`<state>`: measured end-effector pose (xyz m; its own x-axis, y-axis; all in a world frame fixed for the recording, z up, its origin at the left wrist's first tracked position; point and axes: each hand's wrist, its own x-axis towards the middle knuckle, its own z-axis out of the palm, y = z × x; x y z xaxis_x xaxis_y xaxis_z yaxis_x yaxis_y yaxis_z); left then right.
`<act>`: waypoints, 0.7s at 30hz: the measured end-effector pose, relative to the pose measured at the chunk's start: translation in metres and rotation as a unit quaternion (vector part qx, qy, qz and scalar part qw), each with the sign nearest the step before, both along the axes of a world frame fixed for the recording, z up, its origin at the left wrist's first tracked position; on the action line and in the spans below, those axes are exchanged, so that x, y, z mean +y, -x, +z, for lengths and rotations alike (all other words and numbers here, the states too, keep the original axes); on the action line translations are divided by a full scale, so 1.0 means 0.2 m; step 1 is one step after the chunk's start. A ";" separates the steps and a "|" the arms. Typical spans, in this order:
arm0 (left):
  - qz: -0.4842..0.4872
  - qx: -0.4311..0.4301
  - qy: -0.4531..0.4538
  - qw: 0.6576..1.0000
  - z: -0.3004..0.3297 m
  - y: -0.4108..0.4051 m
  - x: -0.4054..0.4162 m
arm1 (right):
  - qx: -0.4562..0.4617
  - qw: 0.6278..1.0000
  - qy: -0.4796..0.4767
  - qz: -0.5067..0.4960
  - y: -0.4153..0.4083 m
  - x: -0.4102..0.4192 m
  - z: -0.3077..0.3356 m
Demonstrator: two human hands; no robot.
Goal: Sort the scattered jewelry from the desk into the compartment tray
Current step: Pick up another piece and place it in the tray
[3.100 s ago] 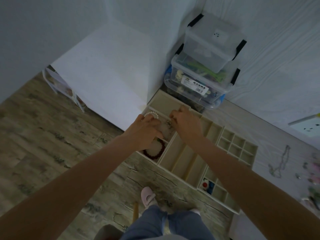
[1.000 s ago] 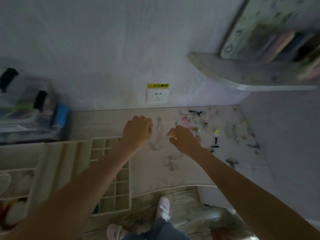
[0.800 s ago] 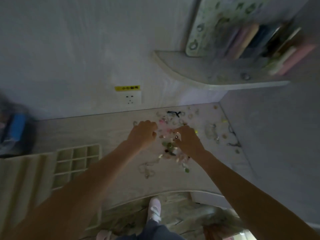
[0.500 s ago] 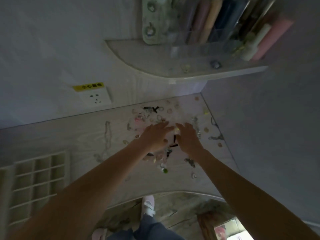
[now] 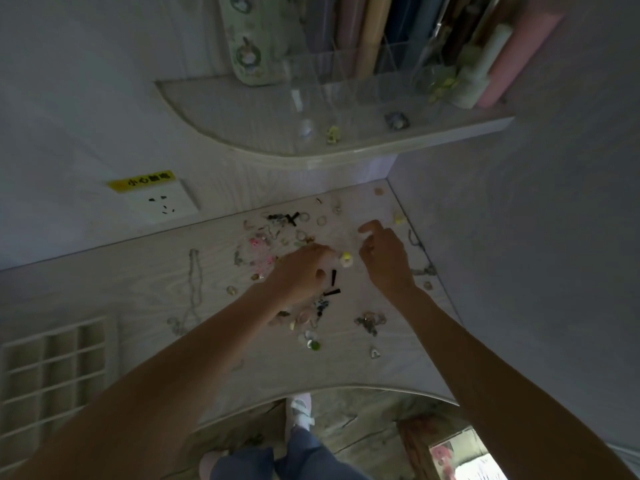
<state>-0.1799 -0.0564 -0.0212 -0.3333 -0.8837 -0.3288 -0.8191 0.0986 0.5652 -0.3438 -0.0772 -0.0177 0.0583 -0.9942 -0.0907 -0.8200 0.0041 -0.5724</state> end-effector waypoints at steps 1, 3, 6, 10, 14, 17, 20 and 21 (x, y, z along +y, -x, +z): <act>0.025 0.035 0.005 0.999 0.02 0.00 -0.01 | -0.034 0.999 0.019 0.009 0.01 -0.01 0.04; 0.065 0.107 0.005 0.992 0.09 0.00 -0.03 | -0.091 0.994 0.040 0.035 0.01 -0.03 0.10; 0.095 0.190 -0.029 0.977 0.17 -0.01 -0.05 | -0.172 0.984 0.015 0.052 -0.02 -0.03 0.20; 0.161 0.257 -0.076 0.950 0.22 -0.02 -0.06 | -0.324 0.944 -0.057 0.021 -0.14 -0.03 0.31; 0.219 0.293 -0.077 0.927 0.24 -0.09 -0.04 | -0.443 0.886 -0.130 -0.041 -0.19 -0.03 0.34; 0.298 0.368 -0.123 0.872 0.27 -0.16 0.00 | -0.427 0.889 -0.163 -0.038 -0.22 -0.04 0.33; 0.364 0.441 -0.146 0.807 0.33 -0.27 0.06 | -0.345 0.913 -0.216 0.030 -0.27 -0.02 0.33; 0.372 0.450 -0.144 0.799 0.34 -0.31 0.07 | -0.325 0.916 -0.229 0.059 -0.30 -0.01 0.34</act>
